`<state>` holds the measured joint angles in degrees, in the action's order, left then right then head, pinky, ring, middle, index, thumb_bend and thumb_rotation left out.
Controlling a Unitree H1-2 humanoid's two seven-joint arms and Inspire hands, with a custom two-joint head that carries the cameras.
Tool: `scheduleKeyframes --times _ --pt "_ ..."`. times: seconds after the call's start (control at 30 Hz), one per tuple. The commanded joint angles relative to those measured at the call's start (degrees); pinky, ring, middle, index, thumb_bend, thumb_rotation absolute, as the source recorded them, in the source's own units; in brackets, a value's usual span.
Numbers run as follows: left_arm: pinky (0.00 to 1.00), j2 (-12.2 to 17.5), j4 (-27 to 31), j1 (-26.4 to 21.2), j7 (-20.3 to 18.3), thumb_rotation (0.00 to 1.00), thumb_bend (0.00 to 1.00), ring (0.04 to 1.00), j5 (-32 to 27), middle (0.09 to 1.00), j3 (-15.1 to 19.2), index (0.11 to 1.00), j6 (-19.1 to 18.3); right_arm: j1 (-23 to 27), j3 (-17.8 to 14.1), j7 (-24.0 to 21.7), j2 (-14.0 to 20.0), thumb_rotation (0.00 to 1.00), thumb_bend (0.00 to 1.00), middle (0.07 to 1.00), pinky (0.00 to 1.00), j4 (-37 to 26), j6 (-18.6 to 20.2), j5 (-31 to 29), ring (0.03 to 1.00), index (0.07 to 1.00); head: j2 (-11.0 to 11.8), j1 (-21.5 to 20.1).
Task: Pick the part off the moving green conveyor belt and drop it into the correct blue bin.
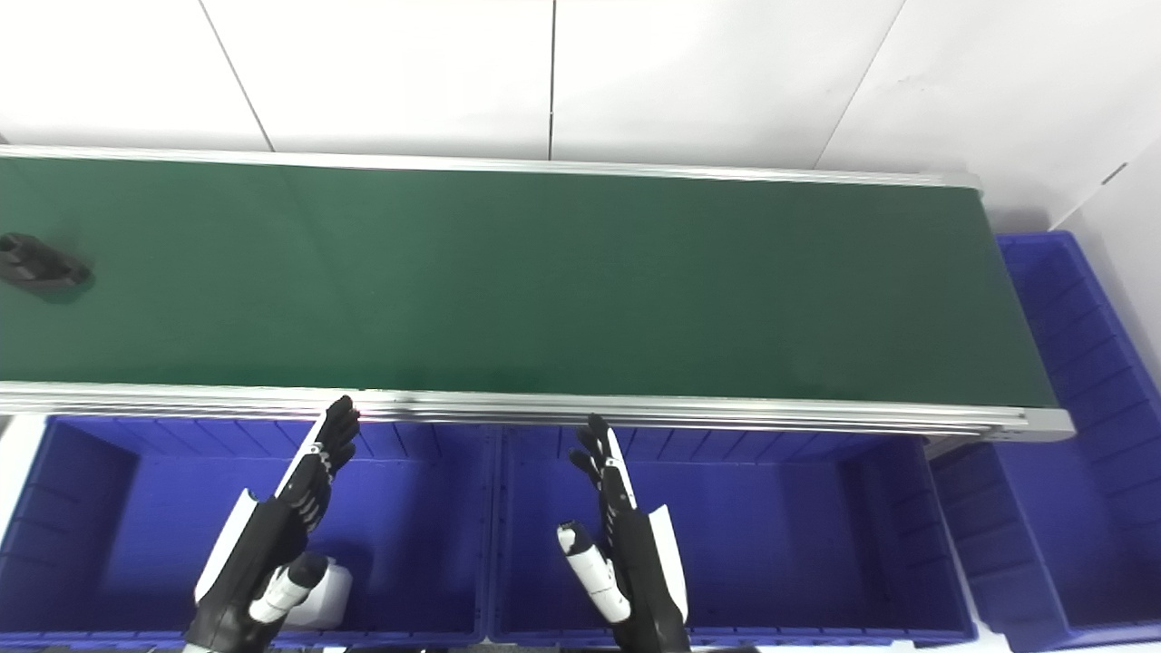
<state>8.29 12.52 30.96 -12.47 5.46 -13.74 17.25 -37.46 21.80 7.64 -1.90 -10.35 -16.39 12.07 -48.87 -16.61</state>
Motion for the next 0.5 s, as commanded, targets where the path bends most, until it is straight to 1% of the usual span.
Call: scheduleKeyframes --times 0.0,0.3,0.47 --pt "1.0 0.1 0.85 0.09 0.46 0.89 0.93 1.0 -0.29 1.0 -0.21 1.0 2.44 -1.44 3.28 -0.37 -3.64 0.95 0.82 0.957 0.97 -0.35 -2.46 0.02 0.911 0.997 -0.07 0.06" --pt "1.0 0.2 0.77 0.06 0.37 0.88 0.91 1.0 -0.53 1.0 -0.38 1.0 2.53 -1.7 3.44 -0.69 -3.47 0.96 0.82 0.957 0.96 -0.84 -1.56 -0.04 0.912 0.998 -0.22 0.3" --pt "1.0 0.27 0.65 0.16 0.36 0.88 0.91 1.0 -0.67 1.0 -0.47 1.0 2.75 -1.67 3.49 -0.81 -3.4 0.96 0.82 0.959 0.97 -0.54 -2.08 -0.47 0.916 0.998 -0.2 0.36"
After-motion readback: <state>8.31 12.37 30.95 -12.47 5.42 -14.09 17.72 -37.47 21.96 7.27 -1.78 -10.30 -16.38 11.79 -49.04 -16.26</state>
